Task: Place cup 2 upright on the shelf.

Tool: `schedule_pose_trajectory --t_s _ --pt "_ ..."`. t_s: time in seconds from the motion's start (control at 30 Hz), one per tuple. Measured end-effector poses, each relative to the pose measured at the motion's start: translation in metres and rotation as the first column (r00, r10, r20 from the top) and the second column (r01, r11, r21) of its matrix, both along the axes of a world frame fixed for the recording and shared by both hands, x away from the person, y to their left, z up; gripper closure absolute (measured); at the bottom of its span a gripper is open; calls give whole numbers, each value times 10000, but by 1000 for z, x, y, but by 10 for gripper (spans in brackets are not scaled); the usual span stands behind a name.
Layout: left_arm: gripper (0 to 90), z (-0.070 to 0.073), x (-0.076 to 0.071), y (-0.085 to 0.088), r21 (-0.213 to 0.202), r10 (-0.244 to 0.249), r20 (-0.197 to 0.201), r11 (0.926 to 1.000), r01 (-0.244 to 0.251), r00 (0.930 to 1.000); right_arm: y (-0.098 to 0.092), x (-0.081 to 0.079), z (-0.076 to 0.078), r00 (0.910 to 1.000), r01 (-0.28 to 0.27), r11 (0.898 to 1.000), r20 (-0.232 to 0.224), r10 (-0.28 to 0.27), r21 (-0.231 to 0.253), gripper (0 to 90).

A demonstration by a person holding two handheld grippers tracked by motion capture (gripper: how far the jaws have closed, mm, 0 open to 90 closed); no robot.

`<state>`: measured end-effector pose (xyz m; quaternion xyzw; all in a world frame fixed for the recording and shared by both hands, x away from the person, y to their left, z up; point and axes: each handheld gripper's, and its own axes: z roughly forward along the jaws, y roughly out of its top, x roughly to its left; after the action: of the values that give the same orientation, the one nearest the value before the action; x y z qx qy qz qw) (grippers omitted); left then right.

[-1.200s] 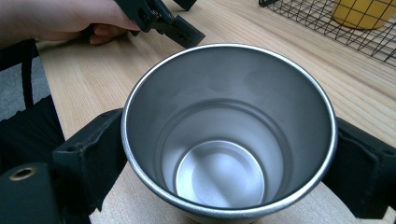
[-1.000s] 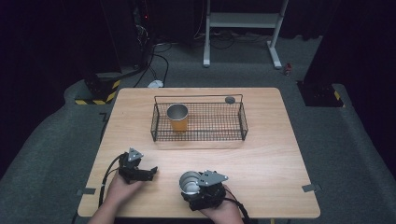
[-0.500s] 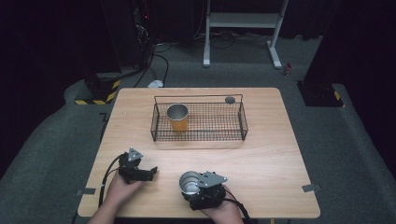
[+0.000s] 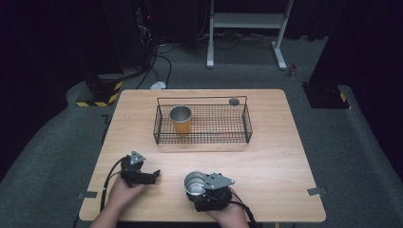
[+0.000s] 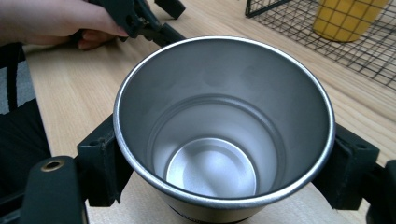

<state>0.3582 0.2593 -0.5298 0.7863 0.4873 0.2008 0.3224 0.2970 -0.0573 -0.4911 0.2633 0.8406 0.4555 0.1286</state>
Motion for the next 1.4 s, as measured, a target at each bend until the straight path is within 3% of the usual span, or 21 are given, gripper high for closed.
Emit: schedule_pose_trajectory --t_s 0.2,0.33,0.83,1.23,1.4 --pt "2 0 0 0 -1 -21 12 10000 21 10000 -7 5 0 9994 248 9997 223 -246 -80 185" --pt "2 0 0 0 21 28 32 10000 -28 10000 -16 12 2 9979 618 9980 169 -621 160 185" --pt "31 0 -1 1 10 6 151 10000 -6 9999 -41 22 6 9850 1654 9857 449 -1668 339 185" --pt "35 0 -3 0 -26 145 187 9999 -144 9997 -52 32 9 9652 2512 9669 630 -2536 440 185" --pt "35 0 -3 0 -25 143 188 9999 -143 9997 -56 43 7 9547 2917 9562 554 -2925 222 186"
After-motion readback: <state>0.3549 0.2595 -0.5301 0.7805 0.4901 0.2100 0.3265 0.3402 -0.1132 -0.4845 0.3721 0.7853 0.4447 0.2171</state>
